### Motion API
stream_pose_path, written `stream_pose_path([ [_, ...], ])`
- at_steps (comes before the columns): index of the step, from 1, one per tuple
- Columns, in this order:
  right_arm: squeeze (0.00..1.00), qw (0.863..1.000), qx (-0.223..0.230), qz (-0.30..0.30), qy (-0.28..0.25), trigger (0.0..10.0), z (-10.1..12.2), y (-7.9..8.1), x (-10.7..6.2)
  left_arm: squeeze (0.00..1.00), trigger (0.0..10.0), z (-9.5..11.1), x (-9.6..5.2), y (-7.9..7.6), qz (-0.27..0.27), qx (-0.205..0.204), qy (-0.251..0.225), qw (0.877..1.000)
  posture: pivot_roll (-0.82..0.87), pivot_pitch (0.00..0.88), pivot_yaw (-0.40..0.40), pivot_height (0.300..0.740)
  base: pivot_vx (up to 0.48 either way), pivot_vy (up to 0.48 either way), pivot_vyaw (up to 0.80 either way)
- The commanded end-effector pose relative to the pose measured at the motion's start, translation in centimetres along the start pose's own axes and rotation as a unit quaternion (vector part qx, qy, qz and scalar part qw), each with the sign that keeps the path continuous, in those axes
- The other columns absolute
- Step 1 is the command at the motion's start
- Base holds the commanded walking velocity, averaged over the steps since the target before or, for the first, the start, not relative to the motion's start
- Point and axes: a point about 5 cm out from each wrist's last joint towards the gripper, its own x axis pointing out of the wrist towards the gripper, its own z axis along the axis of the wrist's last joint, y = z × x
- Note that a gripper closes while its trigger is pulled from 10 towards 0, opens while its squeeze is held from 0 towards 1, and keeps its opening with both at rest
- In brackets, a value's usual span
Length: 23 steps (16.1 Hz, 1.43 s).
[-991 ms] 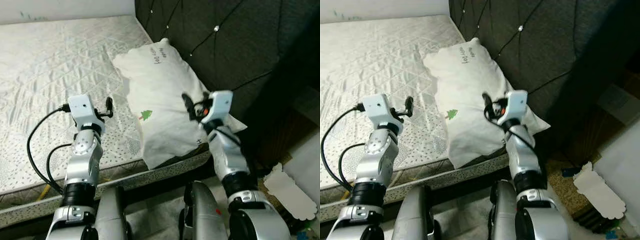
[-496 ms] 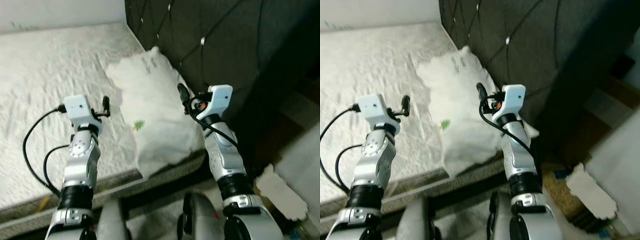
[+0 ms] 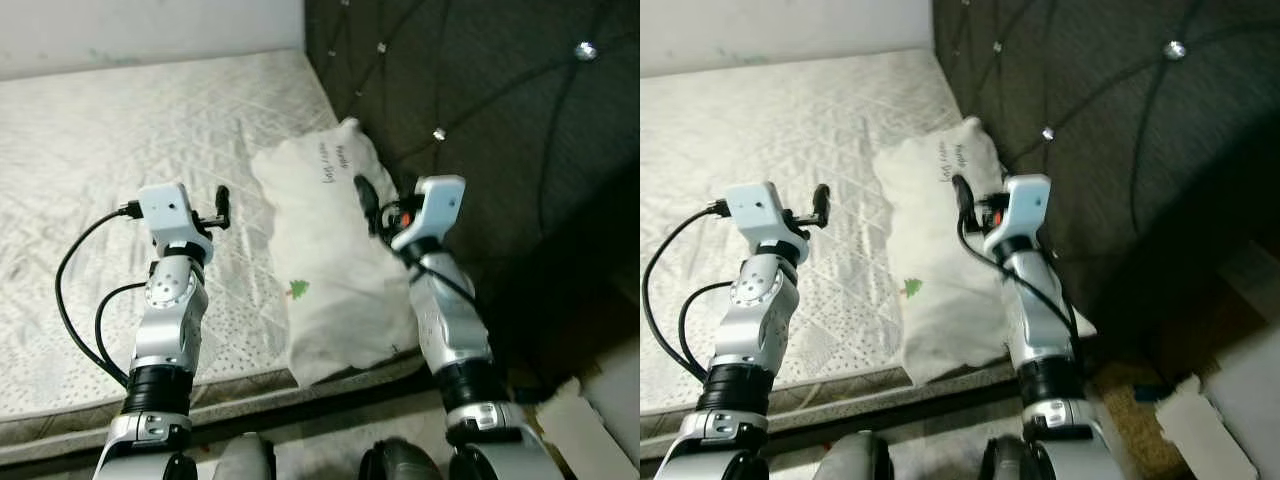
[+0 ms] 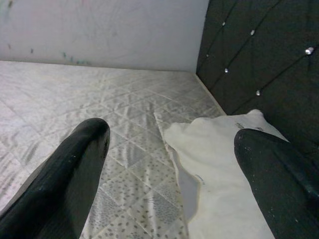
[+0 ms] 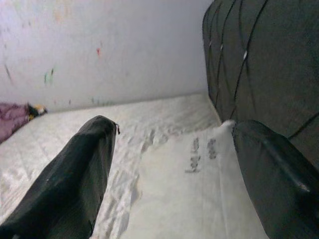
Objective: Clean up the room
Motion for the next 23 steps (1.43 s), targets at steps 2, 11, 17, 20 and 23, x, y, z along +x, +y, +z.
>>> stream_pose_path([
  [2, 0.00, 1.000, -0.023, -0.001, 0.020, 10.0, -0.9, 0.0, -0.7, 0.00, 10.0, -1.8, -1.1, 0.5, -0.001, 0.016, 0.024, 1.000, 0.07, 0.000, 0.019, 0.740, 0.000, 0.000, 0.00],
  [11, 0.00, 0.989, -0.118, -0.063, 0.056, 10.0, -2.9, -2.2, -4.2, 0.00, 10.0, -5.1, -6.2, 3.5, 0.043, 0.049, 0.074, 0.995, 0.07, 0.000, 0.017, 0.740, 0.000, 0.000, 0.00],
  [17, 0.00, 0.988, -0.135, -0.062, 0.052, 10.0, -2.9, -2.1, -4.1, 0.00, 10.0, -5.1, -6.2, 2.5, 0.031, 0.044, 0.075, 0.996, 0.07, 0.000, 0.019, 0.740, 0.000, 0.000, 0.22],
  [20, 0.00, 0.987, -0.126, -0.080, 0.055, 10.0, -2.9, -2.4, -4.1, 0.00, 10.0, -4.9, -6.2, 2.3, 0.029, 0.039, 0.073, 0.996, 0.07, 0.000, 0.020, 0.740, 0.000, 0.000, 0.27],
  [23, 0.00, 0.983, -0.138, -0.107, 0.062, 10.0, -3.1, -2.9, -4.6, 0.00, 10.0, -4.9, -6.3, 2.3, 0.029, 0.036, 0.075, 0.996, 0.07, 0.000, 0.021, 0.740, 0.000, 0.000, 0.00],
])
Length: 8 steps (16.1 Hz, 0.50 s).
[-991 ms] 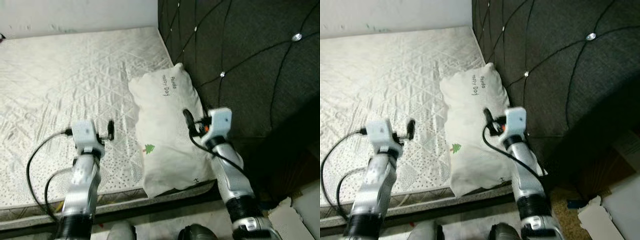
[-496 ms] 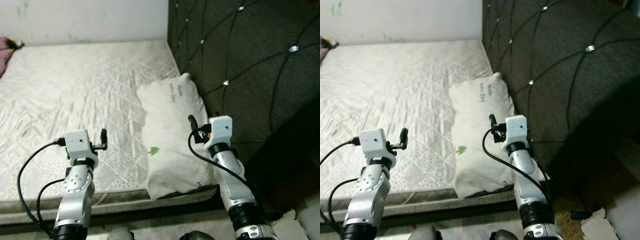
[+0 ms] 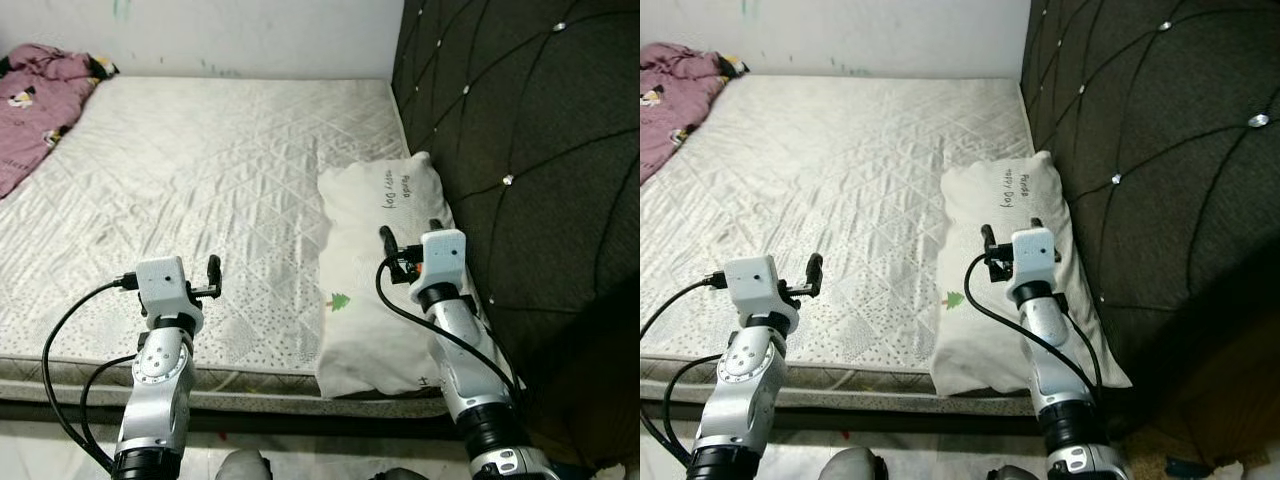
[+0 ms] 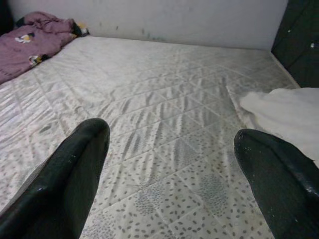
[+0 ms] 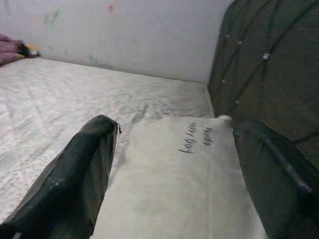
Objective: Clean up the room
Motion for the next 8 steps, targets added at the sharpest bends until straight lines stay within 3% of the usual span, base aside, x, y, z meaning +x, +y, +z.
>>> stream_pose_path([
  [1, 0.00, 1.000, -0.003, -0.014, 0.001, 10.0, 0.10, -0.40, -0.12, 0.00, 10.0, 0.25, -0.04, -0.04, 0.000, -0.001, -0.001, 1.000, 0.07, 0.000, 0.021, 0.740, 0.000, 0.000, 0.00],
  [5, 0.00, 1.000, 0.000, -0.020, 0.002, 10.0, 0.03, -0.59, -0.32, 0.00, 10.0, 0.26, -0.15, -0.20, -0.002, -0.004, -0.002, 1.000, 0.06, 0.000, 0.018, 0.740, 0.000, 0.000, 0.00],
  [8, 0.00, 1.000, 0.006, -0.025, 0.017, 10.0, -0.32, -0.84, -0.26, 0.00, 10.0, 0.19, -0.20, -0.33, -0.004, -0.004, -0.001, 1.000, 0.06, 0.000, 0.016, 0.740, 0.000, 0.000, -0.80],
])
